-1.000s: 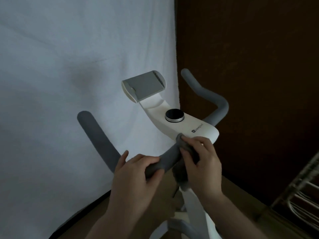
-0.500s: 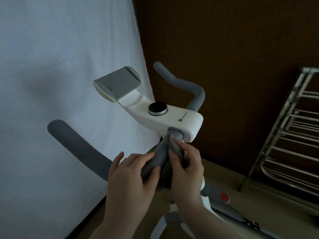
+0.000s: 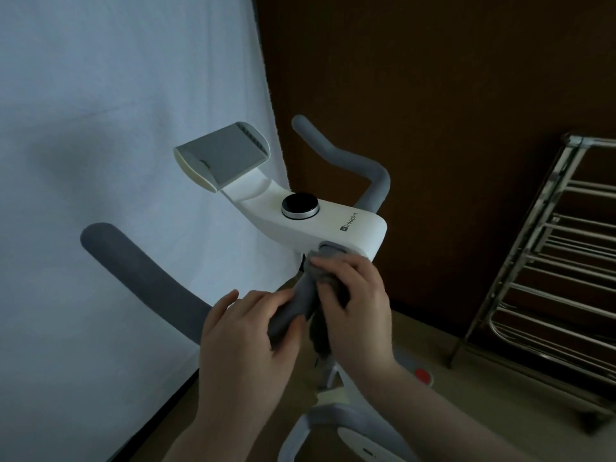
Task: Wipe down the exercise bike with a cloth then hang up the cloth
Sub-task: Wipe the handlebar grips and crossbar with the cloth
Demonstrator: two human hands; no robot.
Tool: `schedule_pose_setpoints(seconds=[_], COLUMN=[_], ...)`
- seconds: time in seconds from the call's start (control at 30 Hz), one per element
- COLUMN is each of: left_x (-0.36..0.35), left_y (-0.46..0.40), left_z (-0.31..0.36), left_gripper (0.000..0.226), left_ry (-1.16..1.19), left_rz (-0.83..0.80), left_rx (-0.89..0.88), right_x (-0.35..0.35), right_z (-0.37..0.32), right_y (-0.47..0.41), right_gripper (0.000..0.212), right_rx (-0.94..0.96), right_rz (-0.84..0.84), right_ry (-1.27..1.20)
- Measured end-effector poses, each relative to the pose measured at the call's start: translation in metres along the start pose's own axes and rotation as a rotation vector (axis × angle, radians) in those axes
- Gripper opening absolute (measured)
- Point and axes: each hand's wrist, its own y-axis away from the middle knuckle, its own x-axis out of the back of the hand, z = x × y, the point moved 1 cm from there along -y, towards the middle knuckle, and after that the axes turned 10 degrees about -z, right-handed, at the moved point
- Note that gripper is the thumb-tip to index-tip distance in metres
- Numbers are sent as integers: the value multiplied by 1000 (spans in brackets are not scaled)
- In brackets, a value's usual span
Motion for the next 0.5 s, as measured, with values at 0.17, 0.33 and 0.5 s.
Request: schedule_pose_setpoints(seconds=[0.17, 0.33, 0.5], left_x=[-3, -10, -5], left_y=[-4, 2, 18], left_z=[4, 3, 1], left_gripper=[24, 23, 19], left_ry=[-4, 43, -15], left_rz=[50, 123, 278], left_rx=[37, 90, 161], right_x=[24, 17, 30], right_z=[-1, -21, -10], right_y=[-43, -33, -51], right_gripper=[20, 21, 22], right_rx=[175, 413, 333], right_rz=[-277, -551, -557], right_ry=[481, 462, 374])
